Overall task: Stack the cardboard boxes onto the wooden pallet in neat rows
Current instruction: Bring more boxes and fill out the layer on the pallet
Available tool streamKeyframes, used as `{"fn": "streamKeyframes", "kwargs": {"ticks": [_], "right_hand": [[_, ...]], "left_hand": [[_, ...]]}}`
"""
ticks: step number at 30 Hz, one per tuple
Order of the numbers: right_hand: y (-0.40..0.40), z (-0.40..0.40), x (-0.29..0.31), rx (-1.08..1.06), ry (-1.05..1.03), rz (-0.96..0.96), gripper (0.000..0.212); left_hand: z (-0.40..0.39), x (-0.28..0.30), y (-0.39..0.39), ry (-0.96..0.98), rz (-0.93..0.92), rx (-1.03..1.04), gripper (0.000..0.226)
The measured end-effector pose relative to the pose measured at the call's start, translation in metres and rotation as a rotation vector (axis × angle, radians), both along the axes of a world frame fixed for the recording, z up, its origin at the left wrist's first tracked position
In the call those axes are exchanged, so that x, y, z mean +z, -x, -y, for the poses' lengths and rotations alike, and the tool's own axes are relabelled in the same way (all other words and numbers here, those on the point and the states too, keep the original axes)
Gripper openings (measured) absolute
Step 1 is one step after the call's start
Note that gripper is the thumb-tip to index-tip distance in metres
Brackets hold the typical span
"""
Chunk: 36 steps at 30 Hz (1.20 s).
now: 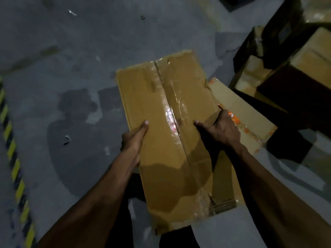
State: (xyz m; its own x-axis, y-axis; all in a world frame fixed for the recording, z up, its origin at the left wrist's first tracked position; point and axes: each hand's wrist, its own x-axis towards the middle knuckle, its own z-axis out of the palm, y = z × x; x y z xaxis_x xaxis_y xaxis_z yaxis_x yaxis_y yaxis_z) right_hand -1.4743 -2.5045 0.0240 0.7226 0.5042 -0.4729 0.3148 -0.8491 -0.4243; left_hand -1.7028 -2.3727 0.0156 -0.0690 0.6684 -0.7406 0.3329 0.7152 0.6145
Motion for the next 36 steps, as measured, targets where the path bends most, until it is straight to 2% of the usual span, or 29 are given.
{"fn": "streamKeyframes", "kwargs": {"ticks": [4, 8, 11, 15, 20, 26, 31, 36], "right_hand": [[0.049, -0.015, 0.073, -0.095, -0.137, 0.031, 0.105], [0.096, -0.039, 0.136, -0.135, -0.196, 0.077, 0.104], [0.127, -0.068, 0.167, -0.181, -0.216, 0.126, 0.103], [0.158, -0.124, 0.188, -0.249, -0.250, 0.223, 0.103], [0.180, -0.199, 0.207, -0.302, -0.296, 0.296, 0.105], [0.172, -0.273, 0.226, -0.324, -0.320, 0.331, 0.105], [0.134, -0.346, 0.227, -0.341, -0.306, 0.339, 0.105], [0.071, -0.432, 0.218, -0.383, -0.323, 0.344, 0.103]], "left_hand": [[-0.043, 0.084, 0.012, -0.271, -0.168, -0.237, 0.077], [-0.086, 0.155, 0.030, -0.507, -0.408, -0.456, 0.067], [-0.123, 0.189, 0.050, -0.670, -0.424, -0.548, 0.076], [-0.183, 0.216, 0.073, -0.783, -0.422, -0.622, 0.082], [-0.259, 0.242, 0.091, -0.851, -0.370, -0.641, 0.084], [-0.333, 0.260, 0.082, -0.922, -0.345, -0.650, 0.082], [-0.403, 0.260, 0.040, -0.922, -0.345, -0.644, 0.083], [-0.493, 0.251, -0.032, -0.931, -0.325, -0.675, 0.081]]}}
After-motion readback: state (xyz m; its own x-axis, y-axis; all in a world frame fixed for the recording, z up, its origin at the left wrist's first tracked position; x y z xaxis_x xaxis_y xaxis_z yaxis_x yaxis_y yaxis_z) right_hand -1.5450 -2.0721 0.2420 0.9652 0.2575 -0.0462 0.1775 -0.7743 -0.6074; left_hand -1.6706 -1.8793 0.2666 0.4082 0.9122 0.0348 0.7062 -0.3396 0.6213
